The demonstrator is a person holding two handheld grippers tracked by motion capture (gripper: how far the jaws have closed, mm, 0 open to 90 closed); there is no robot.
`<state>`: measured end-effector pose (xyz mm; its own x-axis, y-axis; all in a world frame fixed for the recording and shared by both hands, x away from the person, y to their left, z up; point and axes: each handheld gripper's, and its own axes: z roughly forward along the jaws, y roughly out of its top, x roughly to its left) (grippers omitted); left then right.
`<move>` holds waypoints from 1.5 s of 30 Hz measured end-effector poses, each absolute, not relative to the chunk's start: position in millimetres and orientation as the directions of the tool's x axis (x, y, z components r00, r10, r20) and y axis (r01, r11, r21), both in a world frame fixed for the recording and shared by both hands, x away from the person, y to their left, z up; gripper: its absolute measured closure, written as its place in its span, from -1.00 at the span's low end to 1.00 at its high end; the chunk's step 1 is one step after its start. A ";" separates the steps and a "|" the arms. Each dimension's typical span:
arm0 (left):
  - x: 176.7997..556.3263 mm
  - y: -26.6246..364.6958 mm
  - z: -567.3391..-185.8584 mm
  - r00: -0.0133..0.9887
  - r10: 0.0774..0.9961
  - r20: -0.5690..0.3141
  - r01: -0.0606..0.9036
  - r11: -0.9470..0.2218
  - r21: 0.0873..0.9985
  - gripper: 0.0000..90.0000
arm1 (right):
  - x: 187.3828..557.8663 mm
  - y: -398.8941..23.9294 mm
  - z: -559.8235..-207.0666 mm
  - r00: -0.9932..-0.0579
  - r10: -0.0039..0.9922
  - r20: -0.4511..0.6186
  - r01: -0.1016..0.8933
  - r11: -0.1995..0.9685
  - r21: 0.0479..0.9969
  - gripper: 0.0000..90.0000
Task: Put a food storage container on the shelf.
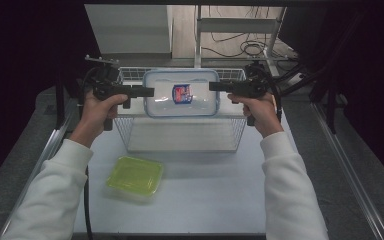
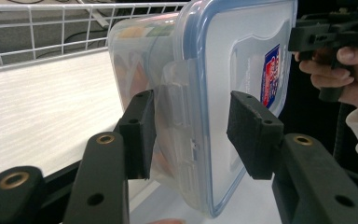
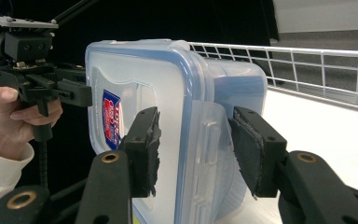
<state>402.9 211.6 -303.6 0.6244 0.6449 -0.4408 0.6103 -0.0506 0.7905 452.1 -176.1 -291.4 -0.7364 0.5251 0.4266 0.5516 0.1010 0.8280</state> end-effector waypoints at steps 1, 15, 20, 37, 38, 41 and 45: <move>404.6 212.4 -304.4 0.621 0.640 -0.452 0.615 -0.041 0.787 0.16 | 453.3 -176.5 -291.8 -0.736 0.524 0.428 0.553 0.100 0.827 0.17; 430.3 210.6 -313.5 0.532 0.696 -0.482 0.653 0.026 0.757 0.17 | 469.4 -164.7 -292.1 -0.618 0.657 0.433 0.627 0.079 0.775 0.09; 433.3 207.9 -317.5 0.515 0.697 -0.499 0.668 0.039 0.743 -0.03 | 471.1 -162.0 -297.3 -0.548 0.732 0.404 0.642 0.059 0.765 0.09; 366.8 216.1 -318.8 0.606 0.682 -0.409 0.564 -0.005 0.826 -0.46 | 393.6 -181.9 -309.7 -0.722 0.639 0.263 0.510 0.235 0.827 0.97; 363.6 215.6 -321.5 0.611 0.677 -0.410 0.565 -0.011 0.825 -0.46 | 390.1 -178.5 -313.3 -0.735 0.626 0.260 0.505 0.250 0.826 0.97; 354.8 213.6 -330.3 0.618 0.671 -0.410 0.566 -0.018 0.824 -0.47 | 383.5 -165.2 -324.5 -0.761 0.599 0.248 0.494 0.288 0.821 0.97; 346.4 212.1 -339.7 0.623 0.658 -0.424 0.573 -0.014 0.820 -0.47 | 384.0 -147.8 -336.1 -0.783 0.577 0.232 0.478 0.319 0.819 0.97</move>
<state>346.4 212.1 -339.7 0.6227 0.6578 -0.4236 0.5728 -0.0145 0.8196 384.0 -147.8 -336.1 -0.7830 0.5770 0.2324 0.4777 0.3185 0.8187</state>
